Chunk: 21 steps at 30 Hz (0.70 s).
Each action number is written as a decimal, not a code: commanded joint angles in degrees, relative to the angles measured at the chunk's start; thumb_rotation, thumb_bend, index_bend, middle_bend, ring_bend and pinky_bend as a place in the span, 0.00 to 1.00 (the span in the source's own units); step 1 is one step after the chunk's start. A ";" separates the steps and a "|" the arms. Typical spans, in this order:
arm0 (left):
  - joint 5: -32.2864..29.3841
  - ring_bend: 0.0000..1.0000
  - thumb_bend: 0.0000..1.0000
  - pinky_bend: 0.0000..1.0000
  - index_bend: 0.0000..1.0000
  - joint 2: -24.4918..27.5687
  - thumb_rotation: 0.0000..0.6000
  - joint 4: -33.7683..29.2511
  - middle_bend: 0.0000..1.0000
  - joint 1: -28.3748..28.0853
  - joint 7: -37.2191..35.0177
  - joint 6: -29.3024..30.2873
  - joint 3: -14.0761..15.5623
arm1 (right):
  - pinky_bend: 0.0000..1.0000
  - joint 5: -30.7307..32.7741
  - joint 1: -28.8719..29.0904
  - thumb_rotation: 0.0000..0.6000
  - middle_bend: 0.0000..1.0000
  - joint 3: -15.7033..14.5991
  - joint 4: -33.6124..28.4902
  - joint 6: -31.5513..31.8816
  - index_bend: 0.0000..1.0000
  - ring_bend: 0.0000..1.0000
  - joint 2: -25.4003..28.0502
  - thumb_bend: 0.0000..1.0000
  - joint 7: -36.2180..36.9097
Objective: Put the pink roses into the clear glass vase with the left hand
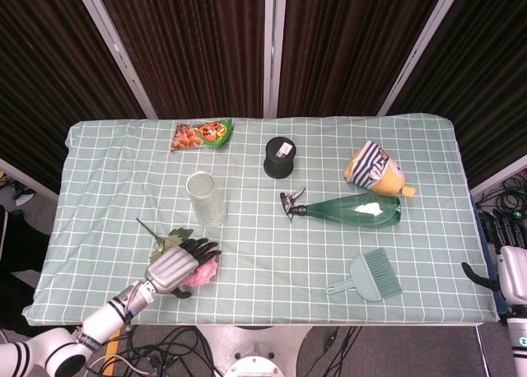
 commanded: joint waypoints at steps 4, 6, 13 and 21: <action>-0.44 0.17 0.12 0.36 0.26 -1.65 1.00 1.23 0.17 0.41 1.85 2.36 -0.14 | 0.00 0.28 0.00 1.00 0.00 -0.01 0.01 -0.26 0.05 0.00 0.10 0.13 0.02; -0.40 0.22 0.14 0.42 0.31 -1.96 1.00 1.49 0.21 0.57 2.35 3.09 -0.06 | 0.00 0.45 0.01 1.00 0.00 -0.07 0.01 -0.52 0.05 0.00 0.16 0.13 0.02; 0.01 0.36 0.23 0.56 0.40 -2.73 1.00 1.98 0.37 1.04 2.60 5.31 0.20 | 0.00 1.15 0.11 1.00 0.00 -0.19 -0.05 -1.44 0.05 0.00 0.35 0.13 -0.07; 2.19 0.45 0.27 0.65 0.48 -2.95 1.00 2.61 0.46 1.91 2.02 9.38 0.33 | 0.00 1.51 0.08 1.00 0.00 -0.03 -0.80 -1.53 0.05 0.00 1.09 0.13 -0.33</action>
